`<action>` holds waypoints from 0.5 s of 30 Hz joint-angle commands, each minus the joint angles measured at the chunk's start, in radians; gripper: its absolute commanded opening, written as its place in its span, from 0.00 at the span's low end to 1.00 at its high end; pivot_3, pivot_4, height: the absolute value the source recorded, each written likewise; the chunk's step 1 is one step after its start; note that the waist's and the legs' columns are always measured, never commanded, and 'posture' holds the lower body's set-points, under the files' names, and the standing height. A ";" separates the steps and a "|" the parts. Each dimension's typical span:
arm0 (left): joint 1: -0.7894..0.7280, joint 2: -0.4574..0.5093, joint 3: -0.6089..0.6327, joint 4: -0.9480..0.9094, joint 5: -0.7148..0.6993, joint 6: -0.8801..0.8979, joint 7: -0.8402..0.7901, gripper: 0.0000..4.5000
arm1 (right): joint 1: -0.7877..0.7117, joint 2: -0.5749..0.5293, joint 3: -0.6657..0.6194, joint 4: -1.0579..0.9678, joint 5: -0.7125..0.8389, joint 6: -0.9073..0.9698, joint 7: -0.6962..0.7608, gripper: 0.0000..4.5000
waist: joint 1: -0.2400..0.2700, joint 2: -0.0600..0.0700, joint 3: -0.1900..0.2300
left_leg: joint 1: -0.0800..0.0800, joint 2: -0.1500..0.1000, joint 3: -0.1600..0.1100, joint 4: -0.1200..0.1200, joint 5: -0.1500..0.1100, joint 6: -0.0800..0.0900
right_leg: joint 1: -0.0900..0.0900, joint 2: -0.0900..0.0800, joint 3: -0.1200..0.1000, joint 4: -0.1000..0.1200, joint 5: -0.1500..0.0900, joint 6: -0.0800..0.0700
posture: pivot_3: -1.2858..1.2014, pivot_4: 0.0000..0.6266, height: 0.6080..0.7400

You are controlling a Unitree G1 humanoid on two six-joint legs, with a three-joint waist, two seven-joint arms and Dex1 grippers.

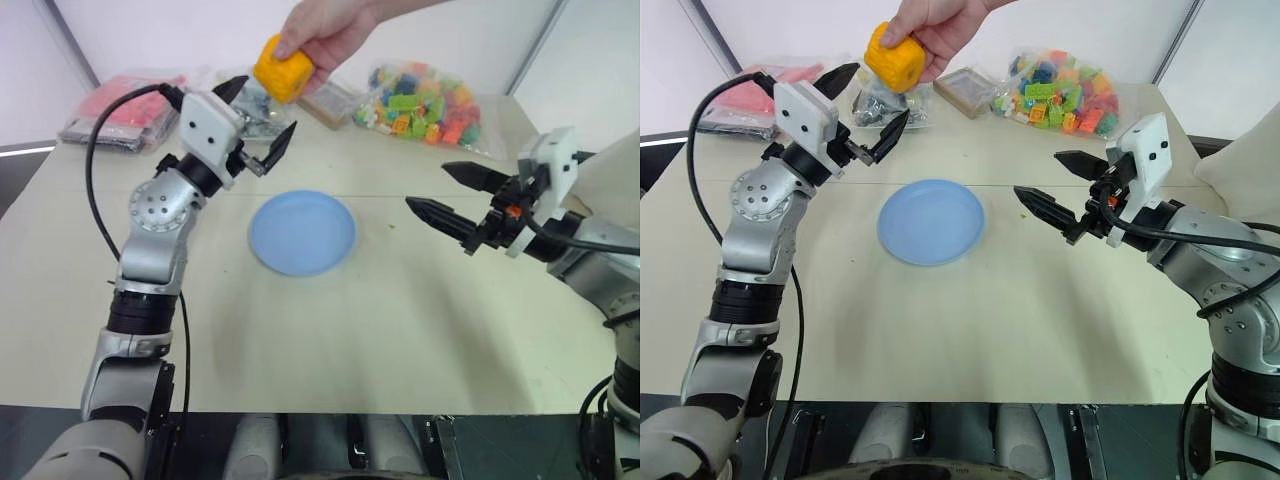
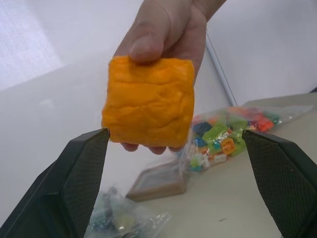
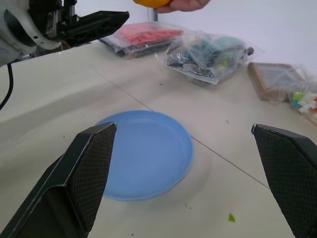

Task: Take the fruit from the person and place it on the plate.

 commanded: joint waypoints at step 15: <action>-0.199 -0.053 0.000 0.297 0.067 -0.241 0.006 1.00 | 0.022 -0.017 -0.036 -0.054 0.020 -0.022 -0.022 0.99 | 0.000 0.000 0.000 | 0.000 0.000 0.000 0.000 0.000 0.000 | 0.000 0.000 0.000 0.000 0.000 0.000 | 0.52 0.24 0.93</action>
